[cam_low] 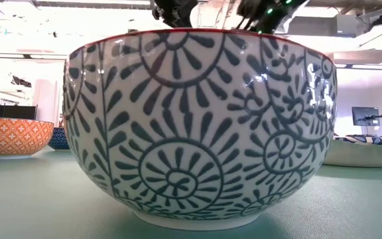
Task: Place and stack bowls onto a shelf
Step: Stack the white bowl on top of the other white bowl on the shelf
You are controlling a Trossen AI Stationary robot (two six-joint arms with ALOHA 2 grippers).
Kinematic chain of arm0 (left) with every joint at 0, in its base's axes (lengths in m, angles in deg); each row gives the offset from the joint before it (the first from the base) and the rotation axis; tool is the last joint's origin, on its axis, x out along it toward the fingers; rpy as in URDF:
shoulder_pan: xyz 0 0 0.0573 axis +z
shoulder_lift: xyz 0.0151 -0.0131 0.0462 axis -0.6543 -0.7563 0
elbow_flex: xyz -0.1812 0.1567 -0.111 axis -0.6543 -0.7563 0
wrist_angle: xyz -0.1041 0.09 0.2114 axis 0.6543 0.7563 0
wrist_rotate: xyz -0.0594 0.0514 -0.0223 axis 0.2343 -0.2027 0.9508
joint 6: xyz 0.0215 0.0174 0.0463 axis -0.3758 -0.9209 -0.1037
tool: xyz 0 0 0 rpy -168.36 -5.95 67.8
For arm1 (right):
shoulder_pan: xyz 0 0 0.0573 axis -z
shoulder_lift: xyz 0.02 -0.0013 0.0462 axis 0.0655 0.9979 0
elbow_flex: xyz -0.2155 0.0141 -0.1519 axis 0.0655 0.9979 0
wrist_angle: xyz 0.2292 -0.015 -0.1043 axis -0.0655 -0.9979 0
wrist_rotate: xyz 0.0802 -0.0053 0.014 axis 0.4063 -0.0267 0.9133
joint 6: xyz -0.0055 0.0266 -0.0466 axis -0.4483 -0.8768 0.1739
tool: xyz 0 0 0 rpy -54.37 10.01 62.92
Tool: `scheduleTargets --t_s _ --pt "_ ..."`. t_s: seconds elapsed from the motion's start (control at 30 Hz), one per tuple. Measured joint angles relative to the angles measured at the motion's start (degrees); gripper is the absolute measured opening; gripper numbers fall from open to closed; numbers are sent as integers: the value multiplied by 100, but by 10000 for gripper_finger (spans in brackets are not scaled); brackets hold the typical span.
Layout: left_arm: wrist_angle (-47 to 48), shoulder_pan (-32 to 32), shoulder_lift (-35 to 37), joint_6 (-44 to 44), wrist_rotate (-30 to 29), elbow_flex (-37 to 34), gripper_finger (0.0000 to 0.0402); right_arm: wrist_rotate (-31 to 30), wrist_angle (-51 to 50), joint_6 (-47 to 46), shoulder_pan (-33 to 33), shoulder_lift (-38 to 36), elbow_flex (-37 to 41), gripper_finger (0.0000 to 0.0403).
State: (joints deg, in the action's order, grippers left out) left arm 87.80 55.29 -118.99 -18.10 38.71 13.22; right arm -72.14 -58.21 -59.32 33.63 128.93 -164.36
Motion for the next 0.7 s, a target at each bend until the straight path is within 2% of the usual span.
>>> scheduleTargets --t_s 0.17,0.37,0.53,0.7 --pt "422 1 0 376 -4 0 137 281 -674 443 28 699 -563 32" --pt "618 39 0 763 -10 0 137 301 -908 1019 28 1203 -740 39" --pt "619 90 0 780 -45 0 137 407 -1005 1053 74 1391 -743 52" --pt "615 112 0 793 -45 0 137 485 -835 954 161 1399 -740 84"
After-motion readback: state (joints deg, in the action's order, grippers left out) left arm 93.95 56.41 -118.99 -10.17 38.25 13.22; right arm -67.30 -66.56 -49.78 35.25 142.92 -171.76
